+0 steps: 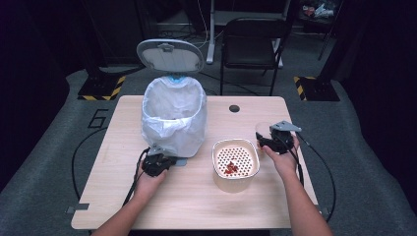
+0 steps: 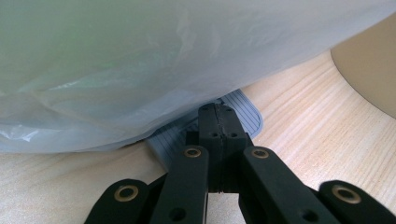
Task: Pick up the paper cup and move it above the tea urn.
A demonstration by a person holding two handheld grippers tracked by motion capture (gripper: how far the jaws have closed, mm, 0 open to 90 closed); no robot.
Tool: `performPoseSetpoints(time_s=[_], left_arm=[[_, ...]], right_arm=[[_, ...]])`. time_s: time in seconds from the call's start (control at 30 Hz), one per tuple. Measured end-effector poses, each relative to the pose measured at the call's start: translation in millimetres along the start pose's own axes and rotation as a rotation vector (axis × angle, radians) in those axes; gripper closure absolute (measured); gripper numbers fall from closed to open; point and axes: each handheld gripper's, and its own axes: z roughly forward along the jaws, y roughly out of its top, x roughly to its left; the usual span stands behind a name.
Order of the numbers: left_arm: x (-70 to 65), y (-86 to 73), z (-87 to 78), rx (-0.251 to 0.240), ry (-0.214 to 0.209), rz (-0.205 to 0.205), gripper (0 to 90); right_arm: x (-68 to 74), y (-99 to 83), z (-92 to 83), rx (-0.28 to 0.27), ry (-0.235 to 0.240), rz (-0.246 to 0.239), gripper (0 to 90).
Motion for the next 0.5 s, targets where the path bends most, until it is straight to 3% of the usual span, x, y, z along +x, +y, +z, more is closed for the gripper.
performPoseSetpoints(time_s=[0.5], left_arm=[[-0.5,0.6,0.1,0.006,0.002,-0.001,90.0]], right_arm=[[5.3,30.2,-52.7,-0.086,0.042,-0.016,34.8]])
